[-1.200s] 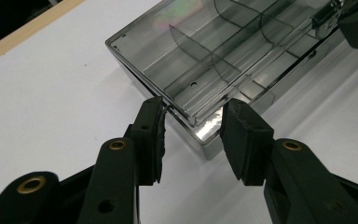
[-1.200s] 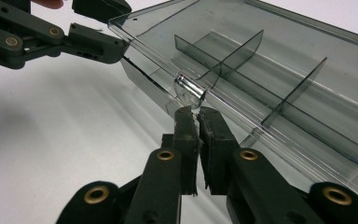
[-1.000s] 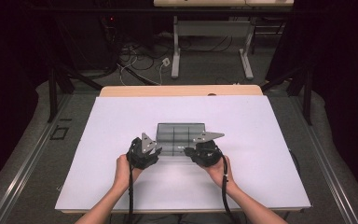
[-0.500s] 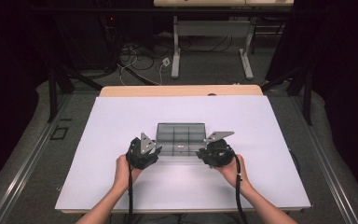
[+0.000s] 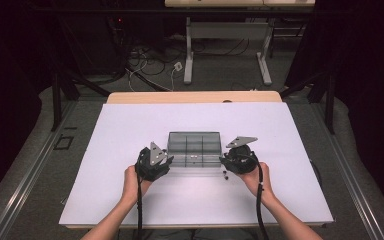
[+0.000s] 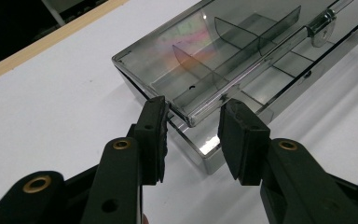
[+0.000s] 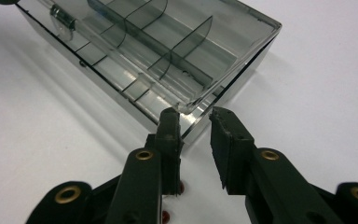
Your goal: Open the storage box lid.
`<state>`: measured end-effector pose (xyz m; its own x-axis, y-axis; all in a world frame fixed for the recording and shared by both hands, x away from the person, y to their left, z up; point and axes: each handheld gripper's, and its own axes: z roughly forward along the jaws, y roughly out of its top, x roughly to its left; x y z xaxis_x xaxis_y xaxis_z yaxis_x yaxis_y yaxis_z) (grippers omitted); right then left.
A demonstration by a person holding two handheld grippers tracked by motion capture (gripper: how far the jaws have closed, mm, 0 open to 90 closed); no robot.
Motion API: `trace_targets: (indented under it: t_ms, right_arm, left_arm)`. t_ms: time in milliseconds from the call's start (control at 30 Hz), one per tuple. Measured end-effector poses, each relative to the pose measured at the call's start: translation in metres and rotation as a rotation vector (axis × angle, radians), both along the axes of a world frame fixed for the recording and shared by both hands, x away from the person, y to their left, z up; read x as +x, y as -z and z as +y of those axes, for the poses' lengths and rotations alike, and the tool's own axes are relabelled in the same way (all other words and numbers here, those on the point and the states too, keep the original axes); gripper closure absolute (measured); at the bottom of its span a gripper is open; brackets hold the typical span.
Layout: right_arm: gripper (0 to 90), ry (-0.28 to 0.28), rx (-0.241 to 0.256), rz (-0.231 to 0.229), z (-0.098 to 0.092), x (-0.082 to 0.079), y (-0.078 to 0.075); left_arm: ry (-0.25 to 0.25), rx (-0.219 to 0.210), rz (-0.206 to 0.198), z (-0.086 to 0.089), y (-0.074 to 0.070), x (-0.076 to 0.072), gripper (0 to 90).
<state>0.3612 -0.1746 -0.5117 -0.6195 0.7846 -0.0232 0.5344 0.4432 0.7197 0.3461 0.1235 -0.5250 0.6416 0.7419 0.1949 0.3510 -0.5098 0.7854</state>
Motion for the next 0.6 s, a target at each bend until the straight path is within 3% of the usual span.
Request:
trace_targets:
  t_ms: [200,467,600]
  right_arm:
    - [73.5,-0.018,-0.007,-0.027,0.0019,0.0019,0.0000]
    - [73.1,-0.019,0.003,-0.071,0.0023,0.0005,-0.0040]
    - [73.3,-0.022,0.011,-0.089,0.0026,0.0010,-0.0061]
  left_arm:
    - [0.002,-0.008,-0.004,0.0006,-0.0009,0.0002,62.1]
    - [0.004,-0.003,-0.049,0.0007,-0.0041,-0.0015,62.8]
    - [0.001,-0.015,-0.053,0.0010,-0.0050,-0.0007,63.3]
